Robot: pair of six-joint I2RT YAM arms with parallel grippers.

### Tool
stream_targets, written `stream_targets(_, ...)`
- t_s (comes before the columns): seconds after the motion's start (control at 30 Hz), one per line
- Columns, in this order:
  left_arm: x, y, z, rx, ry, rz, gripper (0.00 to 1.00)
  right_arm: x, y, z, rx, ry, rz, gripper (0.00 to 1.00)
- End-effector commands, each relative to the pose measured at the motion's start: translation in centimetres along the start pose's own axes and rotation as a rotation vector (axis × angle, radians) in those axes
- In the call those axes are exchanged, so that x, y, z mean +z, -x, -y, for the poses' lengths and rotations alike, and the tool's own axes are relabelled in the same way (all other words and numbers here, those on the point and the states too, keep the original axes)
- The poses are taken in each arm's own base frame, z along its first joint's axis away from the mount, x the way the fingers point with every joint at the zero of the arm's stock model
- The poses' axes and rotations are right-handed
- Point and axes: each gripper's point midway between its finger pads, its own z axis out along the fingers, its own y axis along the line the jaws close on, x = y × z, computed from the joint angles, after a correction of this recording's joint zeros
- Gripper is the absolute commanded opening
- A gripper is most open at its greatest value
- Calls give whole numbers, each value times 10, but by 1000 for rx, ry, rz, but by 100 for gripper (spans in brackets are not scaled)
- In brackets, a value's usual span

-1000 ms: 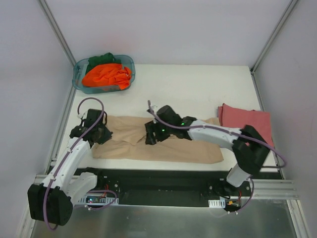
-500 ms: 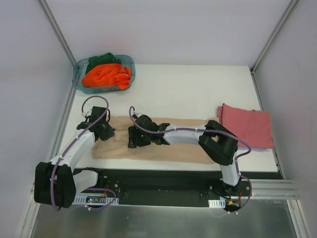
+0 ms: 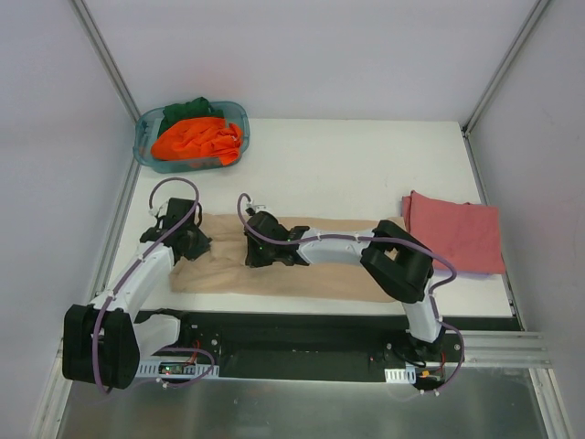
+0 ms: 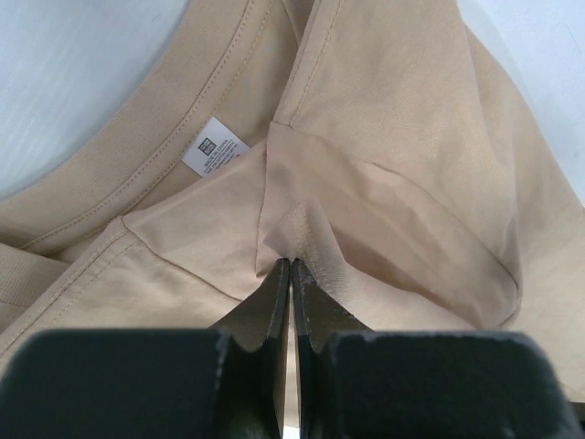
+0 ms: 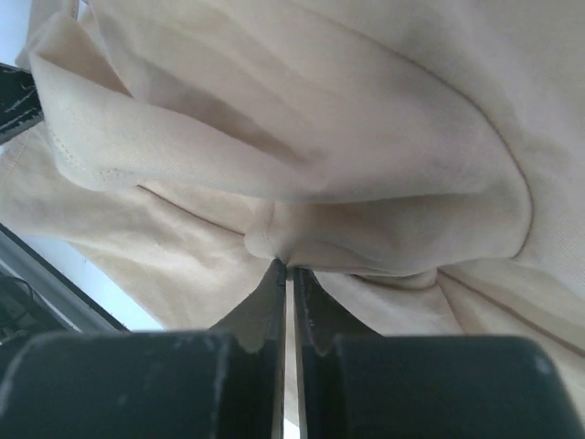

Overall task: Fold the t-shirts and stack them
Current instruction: Fold the other side of the tshirt into a rectangle

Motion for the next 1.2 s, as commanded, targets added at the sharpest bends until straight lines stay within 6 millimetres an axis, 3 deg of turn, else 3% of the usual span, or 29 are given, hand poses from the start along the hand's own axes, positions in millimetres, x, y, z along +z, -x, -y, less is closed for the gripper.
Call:
stream_targets(0.0,-9,4,0,7,-40,30,0,-35,23,-20,-9,35,69,1)
stream_targets(0.17,-18,-17,2,7,-96,-56,0,-60,13,-23,3,91,-12,1)
stream_targets(0.47,-33,-50,-9,35,-112,-196,0,-99,-25,-11,-9,126,-252,4)
stream_targets(0.73,-44,-77,-34,45,-44,-298,0,-110,-40,2,30,115,-336,9)
stream_targets(0.87,-54,-87,-31,27,-76,-344,0,-110,-51,6,43,117,-367,9)
stream_targets(0.9,-57,-90,-31,19,-85,-355,1,-111,-52,8,45,115,-371,11)
stream_targets(0.93,-59,-90,-29,10,-95,-357,8,-113,-53,10,49,114,-373,14)
stream_targets(1.0,-63,-93,-30,-8,-96,-363,9,-116,-51,12,47,119,-366,20)
stream_targets(1.1,-73,-92,-30,-16,-97,-366,18,-122,-53,12,32,129,-364,57)
stream_targets(1.17,-83,-86,-31,-10,-89,-337,33,-127,-50,15,25,131,-353,61)
